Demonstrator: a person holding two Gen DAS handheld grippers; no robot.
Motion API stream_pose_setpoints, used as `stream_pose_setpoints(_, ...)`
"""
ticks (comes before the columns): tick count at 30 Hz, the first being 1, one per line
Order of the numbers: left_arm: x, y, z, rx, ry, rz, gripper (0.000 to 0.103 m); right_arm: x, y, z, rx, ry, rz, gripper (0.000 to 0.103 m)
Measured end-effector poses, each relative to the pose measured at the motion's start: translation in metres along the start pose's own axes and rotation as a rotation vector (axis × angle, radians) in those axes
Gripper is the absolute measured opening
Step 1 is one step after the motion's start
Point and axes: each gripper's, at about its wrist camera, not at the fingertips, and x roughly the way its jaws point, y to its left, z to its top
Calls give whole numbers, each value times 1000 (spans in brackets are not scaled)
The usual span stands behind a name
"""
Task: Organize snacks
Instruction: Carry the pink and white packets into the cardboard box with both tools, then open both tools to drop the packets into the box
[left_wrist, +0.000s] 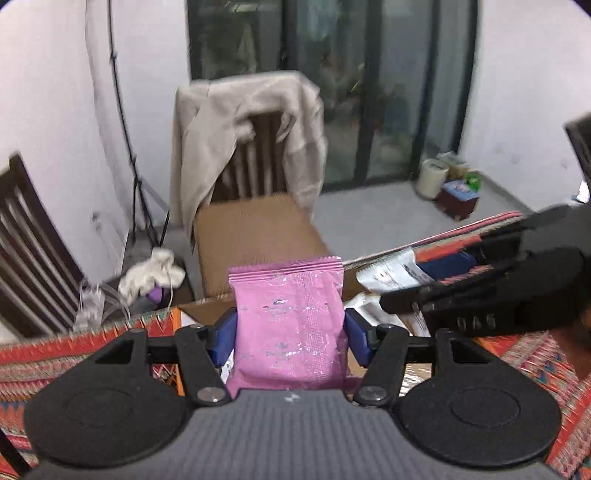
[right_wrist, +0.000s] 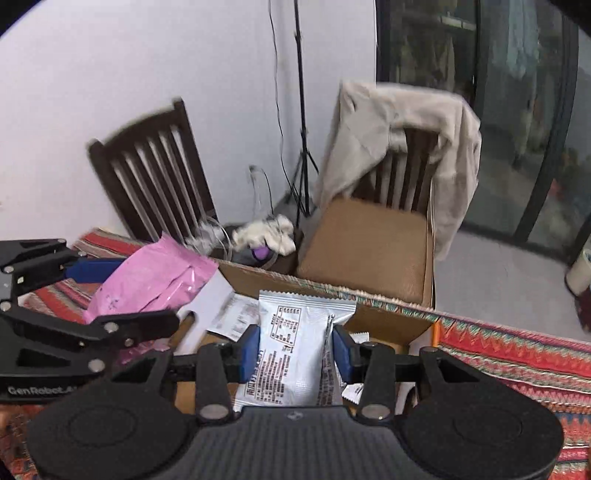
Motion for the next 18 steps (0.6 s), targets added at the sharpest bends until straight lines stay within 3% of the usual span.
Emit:
stream_pose_setpoints(8,108,33,-13,-117,143,-9,61,111,-21,-14,88,127,-19,42)
stream_pose_setpoints(14,142,39,-28,-168,188,10,61,145,-25,-35,104,176,-29,43)
stream_pose_setpoints(16,140,40,-31,-173,178,7,65,147,-24,-37,102,170,-41,48)
stream_pose_setpoints(18,137,38,-28,-170,168,-5,71,145,-24,-38,95,166,-52,62)
